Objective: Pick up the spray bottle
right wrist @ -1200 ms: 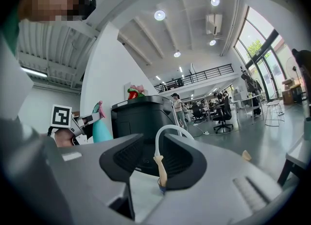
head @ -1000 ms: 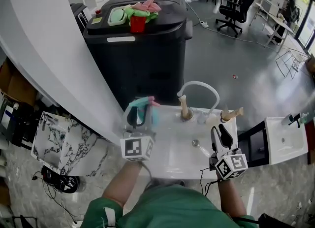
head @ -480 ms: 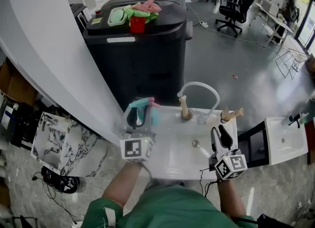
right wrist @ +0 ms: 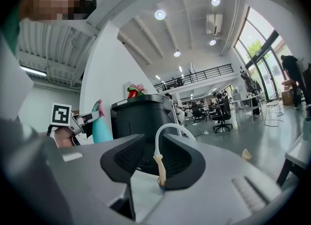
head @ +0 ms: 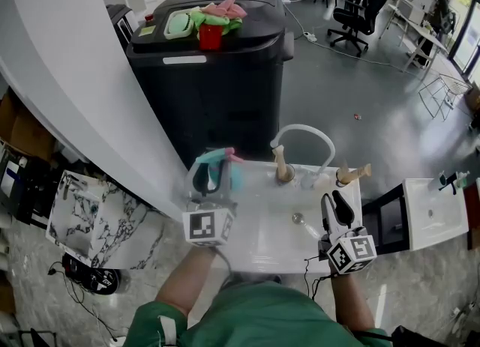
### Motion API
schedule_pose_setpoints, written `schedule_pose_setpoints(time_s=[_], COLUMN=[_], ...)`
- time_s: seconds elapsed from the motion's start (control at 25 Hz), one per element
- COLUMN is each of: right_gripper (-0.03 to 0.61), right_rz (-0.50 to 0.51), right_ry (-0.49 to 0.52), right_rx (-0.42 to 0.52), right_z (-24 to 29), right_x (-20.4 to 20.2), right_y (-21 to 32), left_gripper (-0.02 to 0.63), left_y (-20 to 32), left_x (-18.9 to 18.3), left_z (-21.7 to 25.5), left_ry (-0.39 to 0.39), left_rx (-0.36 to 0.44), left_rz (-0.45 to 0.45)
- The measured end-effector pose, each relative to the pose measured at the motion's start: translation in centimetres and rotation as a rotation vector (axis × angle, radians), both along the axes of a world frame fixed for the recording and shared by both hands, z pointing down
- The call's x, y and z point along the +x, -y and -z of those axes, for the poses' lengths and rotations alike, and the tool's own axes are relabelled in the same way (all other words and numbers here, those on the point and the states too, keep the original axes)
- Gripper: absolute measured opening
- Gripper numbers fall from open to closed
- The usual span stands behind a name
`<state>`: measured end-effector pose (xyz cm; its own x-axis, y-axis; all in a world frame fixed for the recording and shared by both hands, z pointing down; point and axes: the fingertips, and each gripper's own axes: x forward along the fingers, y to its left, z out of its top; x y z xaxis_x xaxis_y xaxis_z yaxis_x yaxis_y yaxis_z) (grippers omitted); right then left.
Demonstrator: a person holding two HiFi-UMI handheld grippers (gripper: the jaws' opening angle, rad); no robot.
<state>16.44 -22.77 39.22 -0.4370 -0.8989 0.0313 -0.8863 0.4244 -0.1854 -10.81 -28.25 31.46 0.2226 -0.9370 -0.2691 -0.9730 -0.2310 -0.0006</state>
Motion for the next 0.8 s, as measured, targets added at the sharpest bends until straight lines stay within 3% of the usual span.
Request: schedule_pose_setpoints(time_s=[0.8], right_gripper=[0.100], right_rz=[-0.013], right_ry=[0.006], right_rx=[0.000], right_z=[0.13], right_x=[-0.37], right_y=[-0.50], left_gripper=[0.152], left_y=[-0.14], left_x=[-0.44], left_z=[-0.04], left_ry=[-0.001], left_rx=[-0.003], left_rz=[-0.007])
